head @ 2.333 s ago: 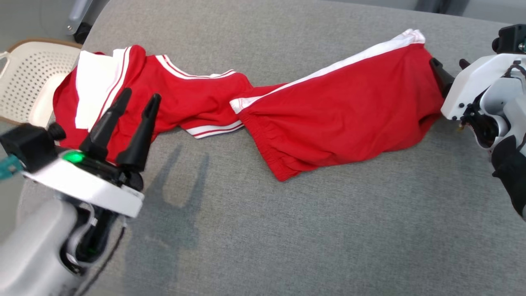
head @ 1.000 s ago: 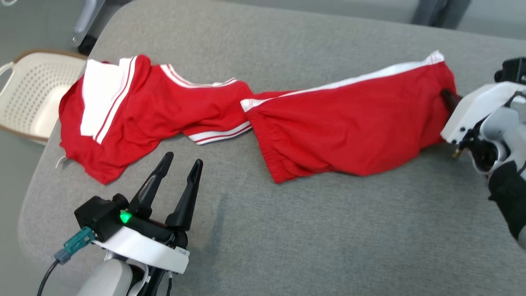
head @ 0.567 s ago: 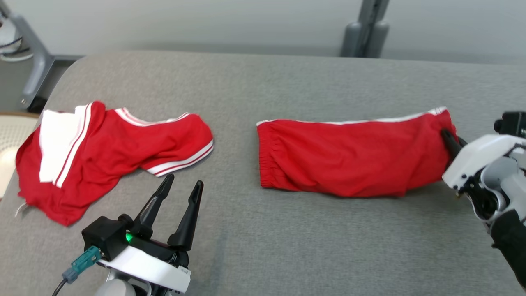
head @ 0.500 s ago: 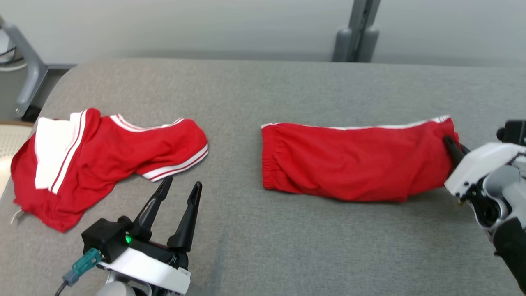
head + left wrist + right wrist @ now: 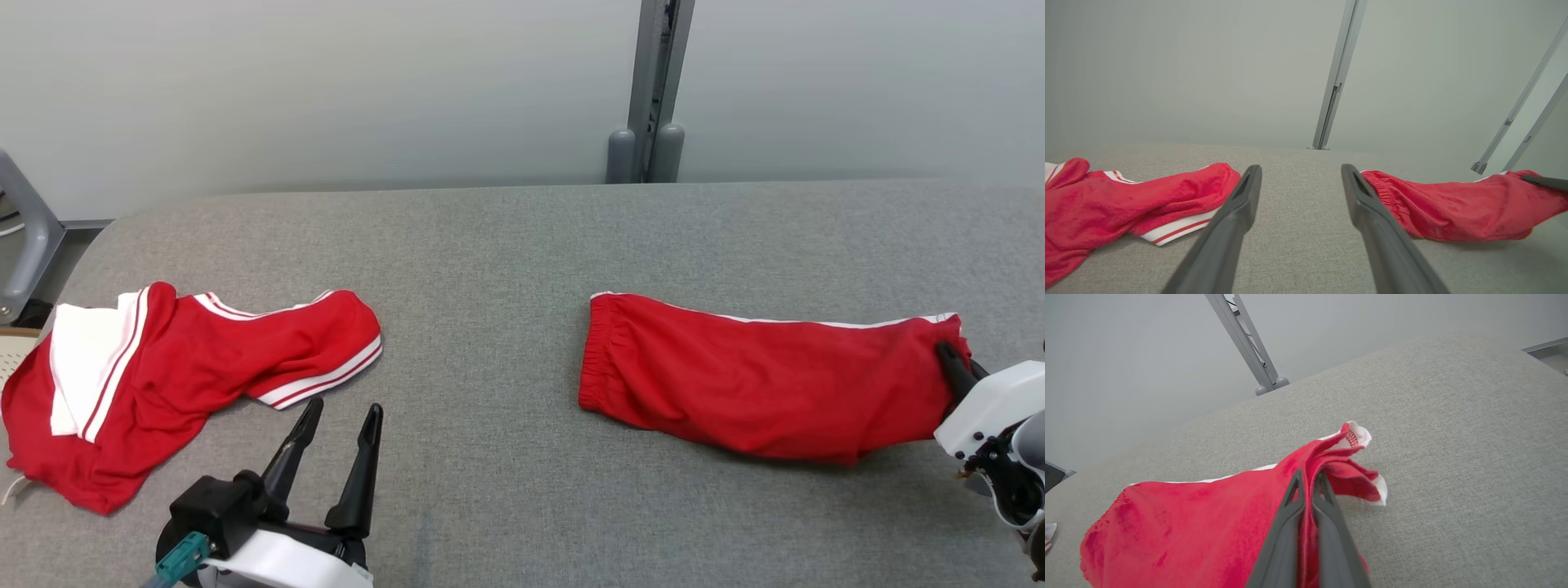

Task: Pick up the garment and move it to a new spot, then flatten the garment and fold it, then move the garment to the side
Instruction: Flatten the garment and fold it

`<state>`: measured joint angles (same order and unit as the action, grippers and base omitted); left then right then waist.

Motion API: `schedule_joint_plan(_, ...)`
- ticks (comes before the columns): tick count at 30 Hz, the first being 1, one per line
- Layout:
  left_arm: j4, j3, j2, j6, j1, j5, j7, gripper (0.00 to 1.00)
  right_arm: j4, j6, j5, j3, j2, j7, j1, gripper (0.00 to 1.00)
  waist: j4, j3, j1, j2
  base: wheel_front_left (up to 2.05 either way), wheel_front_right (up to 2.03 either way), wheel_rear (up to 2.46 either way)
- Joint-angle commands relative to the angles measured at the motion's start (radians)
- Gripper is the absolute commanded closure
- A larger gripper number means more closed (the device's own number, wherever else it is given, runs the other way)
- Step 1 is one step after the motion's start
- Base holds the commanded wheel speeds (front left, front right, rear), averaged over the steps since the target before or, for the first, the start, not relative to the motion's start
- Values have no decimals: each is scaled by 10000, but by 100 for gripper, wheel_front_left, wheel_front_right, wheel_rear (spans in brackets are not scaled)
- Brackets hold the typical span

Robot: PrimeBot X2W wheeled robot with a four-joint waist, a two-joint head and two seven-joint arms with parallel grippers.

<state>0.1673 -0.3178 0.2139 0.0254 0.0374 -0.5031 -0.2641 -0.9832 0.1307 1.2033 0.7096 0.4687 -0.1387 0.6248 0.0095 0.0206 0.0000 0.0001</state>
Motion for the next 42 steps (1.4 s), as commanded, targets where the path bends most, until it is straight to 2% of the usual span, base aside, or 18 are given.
schedule_joint_plan(1, 48, 86, 18, 24, -82, 46, -2, 0, 60, 2, 64, -31, 91, -80, -109, 100, 3, -11, 0, -1, 0, 0, 0)
schedule_joint_plan(5, 141, 123, -61, 94, -93, 106, -2, 0, 145, 2, 47, 21, 129, -176, -52, 100, 40, -45, 0, -1, 0, 0, 0)
schedule_joint_plan(14, 398, 142, -210, 236, -131, 113, -2, 0, 744, 2, 38, 234, -208, -112, 299, 100, 304, -177, 0, -1, 0, 0, 0)
schedule_joint_plan(20, 598, 189, -280, 284, -140, 108, -2, 0, 1574, 4, 149, 451, -687, 41, 618, 100, 528, -222, 0, -1, 0, 0, 0)
schedule_joint_plan(24, 688, 253, -313, 342, -9, 86, -2, 0, 1678, 4, 70, 689, -1199, 141, 795, 100, 706, -153, 0, -1, 0, 0, 0)
schedule_joint_plan(29, 849, 264, -322, 443, 163, 88, -2, 0, 1277, 4, 237, 949, -1982, 235, 879, 100, 998, -25, 0, -1, 0, 0, 0)
schedule_joint_plan(35, 1035, 303, -304, 517, 322, 70, -2, 0, 213, 4, 281, 1185, -2813, 172, 1103, 100, 1306, 109, 0, -1, 0, 0, 0)
schedule_joint_plan(42, 1181, 381, -330, 597, 390, 107, -2, 0, -541, 4, 204, 1507, -3447, 17, 1429, 100, 1354, 232, 0, -1, 0, 0, 0)
